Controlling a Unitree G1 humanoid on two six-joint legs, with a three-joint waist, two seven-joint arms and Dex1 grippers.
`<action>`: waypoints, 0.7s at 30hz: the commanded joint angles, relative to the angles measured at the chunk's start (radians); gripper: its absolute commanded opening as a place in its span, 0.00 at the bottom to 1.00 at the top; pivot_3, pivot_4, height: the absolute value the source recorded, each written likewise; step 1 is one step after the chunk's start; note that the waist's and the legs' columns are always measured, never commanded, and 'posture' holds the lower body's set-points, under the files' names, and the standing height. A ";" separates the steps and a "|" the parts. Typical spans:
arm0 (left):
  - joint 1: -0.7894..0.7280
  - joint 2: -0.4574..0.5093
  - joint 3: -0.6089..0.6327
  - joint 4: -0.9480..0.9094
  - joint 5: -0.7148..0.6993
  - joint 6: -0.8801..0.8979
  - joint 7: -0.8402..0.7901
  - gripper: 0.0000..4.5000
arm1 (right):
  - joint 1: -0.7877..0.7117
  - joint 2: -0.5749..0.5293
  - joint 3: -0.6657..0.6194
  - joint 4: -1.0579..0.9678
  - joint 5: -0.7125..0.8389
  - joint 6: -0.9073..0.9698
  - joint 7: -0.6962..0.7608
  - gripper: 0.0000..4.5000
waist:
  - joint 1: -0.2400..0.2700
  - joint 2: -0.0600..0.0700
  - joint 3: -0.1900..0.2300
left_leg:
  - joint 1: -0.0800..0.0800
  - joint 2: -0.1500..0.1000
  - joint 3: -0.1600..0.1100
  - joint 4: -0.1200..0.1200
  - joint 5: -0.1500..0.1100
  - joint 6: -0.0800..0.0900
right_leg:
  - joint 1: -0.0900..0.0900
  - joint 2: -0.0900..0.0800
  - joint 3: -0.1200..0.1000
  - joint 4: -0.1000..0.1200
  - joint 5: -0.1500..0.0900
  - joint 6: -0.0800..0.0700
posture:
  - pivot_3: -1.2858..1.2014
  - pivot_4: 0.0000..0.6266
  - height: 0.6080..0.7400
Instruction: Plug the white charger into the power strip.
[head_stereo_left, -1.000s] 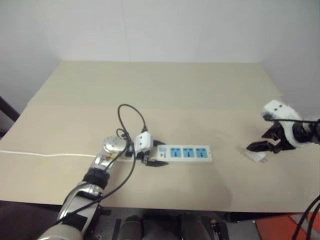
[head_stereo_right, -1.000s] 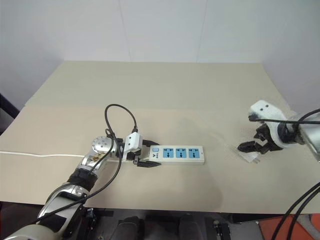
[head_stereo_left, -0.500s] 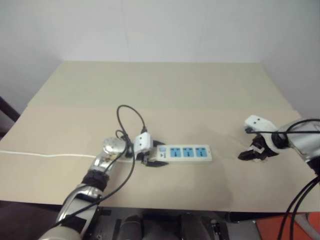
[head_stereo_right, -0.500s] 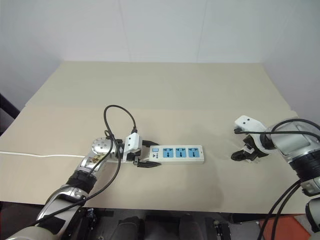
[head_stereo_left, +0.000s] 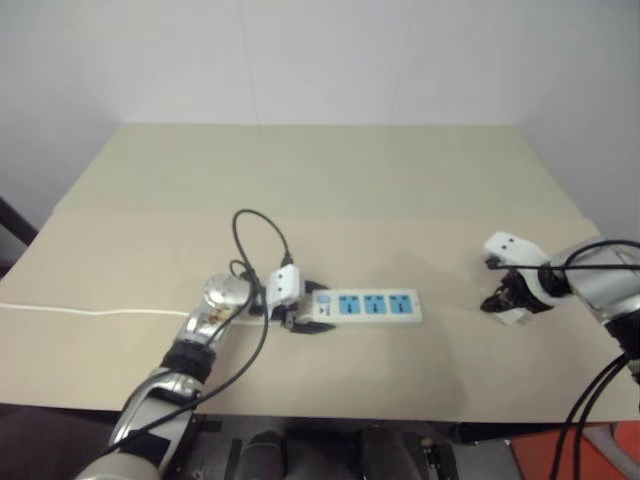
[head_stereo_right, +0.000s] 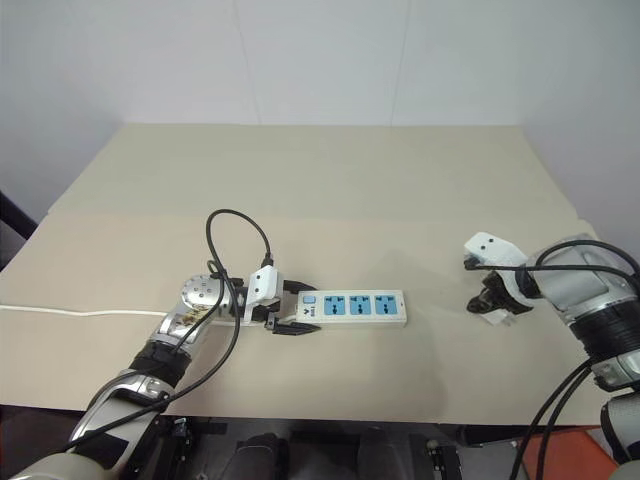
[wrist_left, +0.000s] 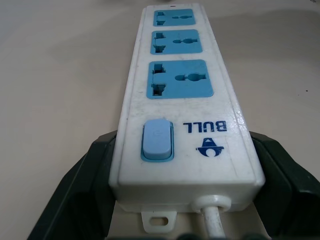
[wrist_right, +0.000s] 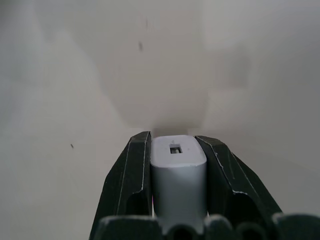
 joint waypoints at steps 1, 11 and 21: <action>-0.006 0.015 -0.024 0.030 0.026 0.011 -0.009 0.73 | -0.058 0.068 -0.198 -0.085 0.061 -0.016 -0.088 0.26 | -0.002 0.000 0.000 | 0.000 0.000 0.000 0.000 0.000 0.000 | 0.000 0.000 0.000 0.000 0.000 0.000 | 0.52 0.24 1.00; -0.049 0.026 -0.021 0.062 0.004 0.017 -0.068 0.73 | 0.049 0.445 -0.540 -0.319 0.281 -0.165 -0.290 0.26 | 0.002 -0.001 0.000 | -0.002 0.000 -0.002 0.000 0.000 0.000 | 0.000 0.001 -0.001 0.000 0.000 0.000 | 0.52 0.24 1.00; -0.082 0.031 -0.010 0.097 -0.015 0.027 -0.092 0.73 | 0.216 0.641 -0.413 -0.429 0.344 -0.420 -0.226 0.26 | -0.002 -0.001 0.000 | -0.001 0.000 -0.003 0.000 0.000 0.000 | -0.001 0.001 -0.001 0.002 0.000 0.000 | 0.52 0.24 1.00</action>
